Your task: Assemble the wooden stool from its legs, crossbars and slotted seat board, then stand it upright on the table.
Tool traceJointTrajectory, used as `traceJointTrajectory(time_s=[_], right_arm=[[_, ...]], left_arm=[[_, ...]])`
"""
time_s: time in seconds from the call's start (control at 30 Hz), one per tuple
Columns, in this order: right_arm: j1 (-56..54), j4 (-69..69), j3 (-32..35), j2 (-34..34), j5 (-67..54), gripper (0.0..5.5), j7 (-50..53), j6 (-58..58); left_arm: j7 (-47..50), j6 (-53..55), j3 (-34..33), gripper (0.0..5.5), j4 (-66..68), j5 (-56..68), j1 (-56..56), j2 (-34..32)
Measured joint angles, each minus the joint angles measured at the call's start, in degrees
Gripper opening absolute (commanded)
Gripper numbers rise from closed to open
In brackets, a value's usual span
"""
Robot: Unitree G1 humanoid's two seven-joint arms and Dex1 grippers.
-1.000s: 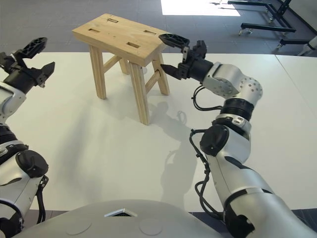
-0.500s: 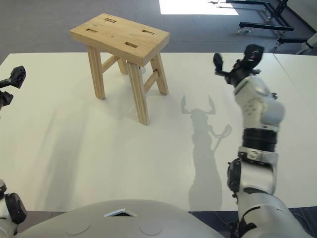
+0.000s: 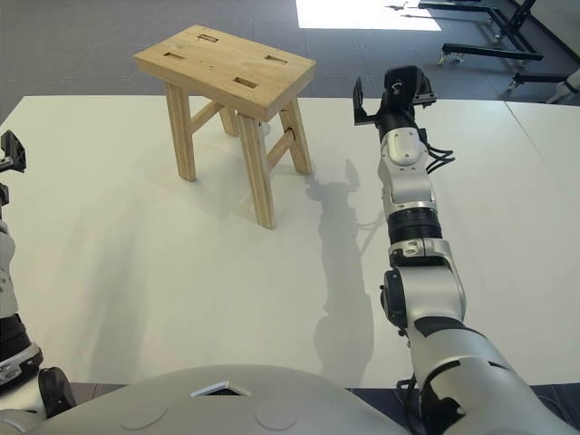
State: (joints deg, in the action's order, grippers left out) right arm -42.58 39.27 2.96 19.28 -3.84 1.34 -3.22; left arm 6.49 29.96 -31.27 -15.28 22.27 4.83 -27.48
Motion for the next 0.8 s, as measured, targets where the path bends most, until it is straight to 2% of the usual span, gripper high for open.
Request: traceJointTrajectory(time_s=[0.37,0.63,0.8], right_arm=[[-2.3,4.7,2.2,0.2,2.3,5.38,1.1,-1.2],[1.1,0.5,6.4,3.8,2.8,5.38,2.7,-1.1],[1.7,0.2,6.8,4.2,2.9,5.38,2.8,-0.6]], left_arm=[[-1.9,0.0,0.3,5.4,1.2,-0.9,0.6,0.7],[-4.7,-0.4,5.5,5.4,7.4,-3.4,7.5,0.6],[-5.3,-0.5,6.0,5.4,7.8,-4.7,9.8,0.5]])
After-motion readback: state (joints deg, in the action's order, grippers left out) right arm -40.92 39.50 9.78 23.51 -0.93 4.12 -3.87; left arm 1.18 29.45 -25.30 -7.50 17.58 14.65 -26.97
